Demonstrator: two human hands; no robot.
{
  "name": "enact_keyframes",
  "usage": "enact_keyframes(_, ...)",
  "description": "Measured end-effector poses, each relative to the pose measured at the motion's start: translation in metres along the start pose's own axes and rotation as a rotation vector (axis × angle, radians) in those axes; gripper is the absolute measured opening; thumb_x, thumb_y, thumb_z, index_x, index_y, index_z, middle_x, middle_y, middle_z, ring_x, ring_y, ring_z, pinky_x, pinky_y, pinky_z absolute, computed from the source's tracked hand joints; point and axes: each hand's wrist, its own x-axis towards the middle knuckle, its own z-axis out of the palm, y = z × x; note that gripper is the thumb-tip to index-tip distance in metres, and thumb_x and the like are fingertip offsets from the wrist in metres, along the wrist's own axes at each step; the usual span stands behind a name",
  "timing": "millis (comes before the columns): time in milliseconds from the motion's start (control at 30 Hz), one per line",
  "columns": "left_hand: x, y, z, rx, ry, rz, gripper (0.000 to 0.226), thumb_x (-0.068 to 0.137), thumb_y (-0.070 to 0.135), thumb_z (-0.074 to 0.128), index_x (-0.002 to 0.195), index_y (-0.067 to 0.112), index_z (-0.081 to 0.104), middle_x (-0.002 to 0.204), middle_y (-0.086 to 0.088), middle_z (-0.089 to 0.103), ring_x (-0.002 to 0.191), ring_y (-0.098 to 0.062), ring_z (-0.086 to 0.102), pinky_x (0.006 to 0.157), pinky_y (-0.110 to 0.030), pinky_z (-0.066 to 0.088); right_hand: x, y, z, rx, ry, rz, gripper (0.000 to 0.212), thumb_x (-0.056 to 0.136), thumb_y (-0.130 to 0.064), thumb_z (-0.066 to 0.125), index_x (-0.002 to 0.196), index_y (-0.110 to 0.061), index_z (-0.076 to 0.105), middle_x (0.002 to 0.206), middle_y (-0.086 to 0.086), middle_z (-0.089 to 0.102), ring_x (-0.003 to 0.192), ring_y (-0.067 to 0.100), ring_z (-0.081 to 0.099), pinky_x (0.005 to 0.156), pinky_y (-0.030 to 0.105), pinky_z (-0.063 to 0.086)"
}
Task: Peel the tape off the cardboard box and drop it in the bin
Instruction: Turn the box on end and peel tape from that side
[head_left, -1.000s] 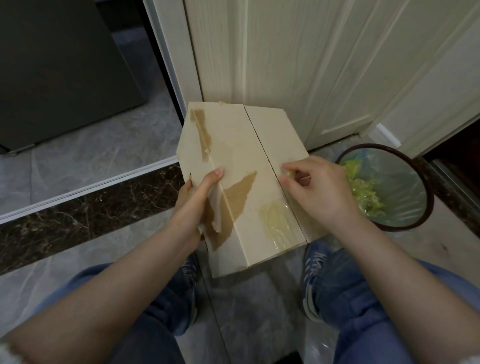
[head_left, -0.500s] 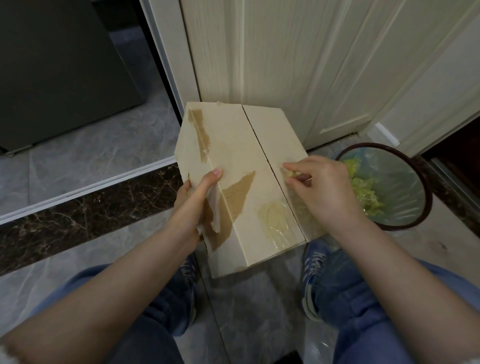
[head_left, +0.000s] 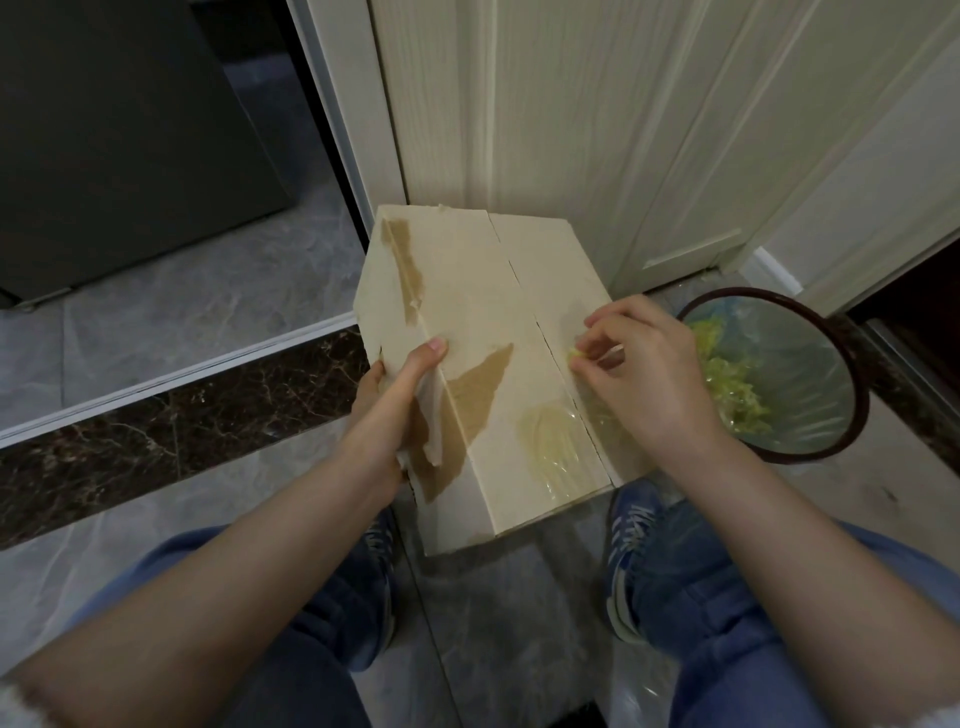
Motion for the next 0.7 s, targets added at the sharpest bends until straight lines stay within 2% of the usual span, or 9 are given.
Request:
enact_keyframes(133, -0.0068, 0.0028, 0.0003, -0.011, -0.014, 0.015, 0.131, 0.027, 0.079, 0.086, 0.145, 0.037, 0.048, 0.129, 0.004, 0.065, 0.117, -0.025, 0.062, 0.107, -0.055, 0.045, -0.0020, -0.0057, 0.0025, 0.050, -0.027, -0.007, 0.005, 0.082, -0.017, 0.080, 0.082, -0.012, 0.076, 0.094, -0.004, 0.066, 0.078, 0.007, 0.062, 0.075, 0.017, 0.052)
enact_keyframes(200, -0.0101, 0.0044, 0.0016, -0.010, -0.012, 0.008, 0.132, 0.027, 0.078, 0.084, 0.146, 0.037, 0.046, 0.128, 0.003, 0.062, 0.118, -0.026, 0.059, 0.108, -0.056, 0.043, -0.0009, -0.0076, 0.0031, 0.095, -0.015, 0.035, 0.005, 0.083, -0.016, 0.078, 0.083, -0.011, 0.075, 0.090, -0.003, 0.066, 0.075, 0.008, 0.063, 0.074, 0.018, 0.052)
enact_keyframes(233, -0.0092, 0.0043, 0.0012, -0.011, -0.006, 0.000, 0.135, 0.024, 0.079, 0.084, 0.146, 0.037, 0.046, 0.130, 0.002, 0.061, 0.120, -0.028, 0.058, 0.109, -0.057, 0.043, 0.0002, -0.0085, 0.0032, 0.117, -0.011, 0.061, 0.008, 0.081, -0.014, 0.079, 0.085, -0.011, 0.073, 0.090, -0.002, 0.065, 0.073, 0.008, 0.064, 0.072, 0.018, 0.052)
enact_keyframes(333, -0.0081, 0.0038, 0.0026, -0.018, 0.003, -0.021, 0.138, 0.022, 0.079, 0.082, 0.148, 0.036, 0.044, 0.137, -0.002, 0.056, 0.125, -0.032, 0.055, 0.109, -0.059, 0.043, 0.0012, -0.0083, 0.0004, 0.169, -0.012, 0.157, 0.035, 0.076, -0.018, 0.085, 0.099, -0.014, 0.059, 0.098, -0.004, 0.061, 0.072, 0.004, 0.064, 0.069, 0.017, 0.053)
enact_keyframes(400, -0.0061, 0.0030, 0.0019, 0.004, 0.005, -0.022, 0.143, 0.016, 0.084, 0.083, 0.147, 0.038, 0.047, 0.145, -0.008, 0.055, 0.130, -0.036, 0.054, 0.109, -0.060, 0.042, 0.0015, -0.0062, 0.0005, 0.132, -0.013, 0.174, 0.043, 0.074, -0.024, 0.087, 0.107, -0.018, 0.060, 0.102, -0.005, 0.060, 0.069, 0.005, 0.063, 0.071, 0.015, 0.051)
enact_keyframes(467, -0.0044, 0.0017, 0.0014, 0.004, 0.005, -0.006, 0.146, 0.011, 0.085, 0.083, 0.146, 0.039, 0.047, 0.143, -0.007, 0.057, 0.129, -0.036, 0.055, 0.109, -0.060, 0.042, 0.0011, -0.0034, 0.0025, 0.059, -0.025, 0.161, 0.038, 0.073, -0.029, 0.087, 0.105, -0.019, 0.069, 0.099, -0.005, 0.060, 0.066, 0.003, 0.061, 0.074, 0.011, 0.046)
enact_keyframes(533, -0.0048, 0.0025, 0.0021, -0.001, 0.009, -0.003, 0.150, 0.009, 0.083, 0.083, 0.147, 0.039, 0.046, 0.137, -0.002, 0.058, 0.125, -0.033, 0.056, 0.109, -0.059, 0.042, 0.0008, -0.0029, 0.0037, 0.069, -0.025, 0.156, 0.025, 0.074, -0.030, 0.087, 0.090, -0.017, 0.075, 0.090, -0.006, 0.062, 0.066, 0.000, 0.060, 0.072, 0.008, 0.045)
enact_keyframes(600, -0.0043, 0.0028, 0.0029, -0.011, 0.010, -0.004, 0.150, 0.009, 0.084, 0.083, 0.147, 0.039, 0.046, 0.137, -0.002, 0.058, 0.125, -0.032, 0.056, 0.109, -0.059, 0.042, 0.0001, -0.0028, 0.0054, 0.100, -0.028, 0.163, 0.020, 0.074, -0.028, 0.087, 0.084, -0.015, 0.074, 0.085, -0.006, 0.063, 0.068, 0.002, 0.061, 0.069, 0.011, 0.047)
enact_keyframes(700, -0.0030, 0.0015, 0.0017, -0.007, 0.010, -0.009, 0.146, 0.012, 0.084, 0.084, 0.146, 0.039, 0.047, 0.138, -0.003, 0.059, 0.126, -0.032, 0.057, 0.108, -0.058, 0.043, 0.0006, -0.0039, 0.0065, 0.172, -0.053, 0.228, 0.018, 0.076, -0.023, 0.086, 0.083, -0.015, 0.071, 0.083, -0.007, 0.063, 0.068, 0.001, 0.059, 0.067, 0.008, 0.044)
